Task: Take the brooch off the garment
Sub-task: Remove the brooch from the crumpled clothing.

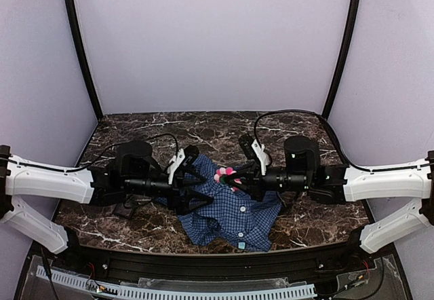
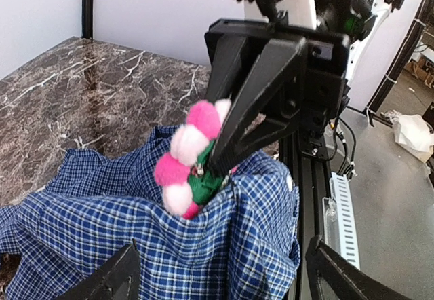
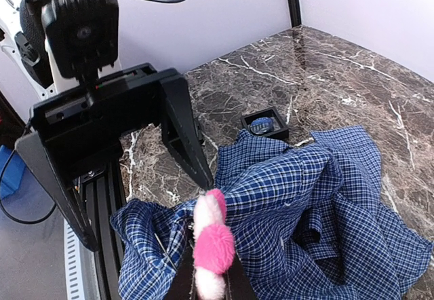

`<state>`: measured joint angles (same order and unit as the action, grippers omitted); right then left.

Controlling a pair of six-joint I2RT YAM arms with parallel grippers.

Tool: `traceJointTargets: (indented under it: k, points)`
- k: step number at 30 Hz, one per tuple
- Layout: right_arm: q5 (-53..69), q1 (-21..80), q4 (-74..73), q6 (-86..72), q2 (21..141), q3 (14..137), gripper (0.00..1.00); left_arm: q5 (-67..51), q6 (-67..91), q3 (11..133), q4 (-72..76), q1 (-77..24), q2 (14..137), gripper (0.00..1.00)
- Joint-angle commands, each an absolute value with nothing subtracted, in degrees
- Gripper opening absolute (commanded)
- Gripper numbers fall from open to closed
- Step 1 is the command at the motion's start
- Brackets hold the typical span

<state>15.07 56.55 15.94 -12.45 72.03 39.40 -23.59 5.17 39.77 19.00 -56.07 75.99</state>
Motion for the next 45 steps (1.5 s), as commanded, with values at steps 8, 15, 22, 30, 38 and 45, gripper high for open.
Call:
traceJointTargets:
  k: [8, 15, 22, 30, 38, 45]
  points:
    - [6.7, 56.2, 12.2, -11.3, 69.0, 39.1, 0.00, -23.2, 3.0, 41.9, 16.5, -57.2, 79.7, 0.28]
    - [3.0, 56.4, 11.0, -12.1, 67.9, 37.9, 0.00, -16.1, 5.2, 41.8, 18.3, -57.3, 78.8, 0.01]
    - [-2.9, 56.5, 8.9, -12.7, 66.3, 36.9, 0.00, -11.8, 5.7, 43.5, 17.9, -57.1, 78.6, 0.01]
    - [-14.9, 55.6, 5.1, -14.5, 63.3, 36.5, 0.00, -9.2, 5.8, 47.9, 17.0, -54.7, 79.9, 0.01]
    - [-18.7, 50.9, 5.1, -17.7, 58.7, 35.5, 0.00, -10.1, 5.2, 56.7, 16.3, -50.3, 85.2, 0.01]
    - [-19.7, 49.5, 3.9, -18.2, 54.3, 34.6, 0.00, -8.2, 5.0, 64.4, 16.2, -47.6, 91.0, 0.01]
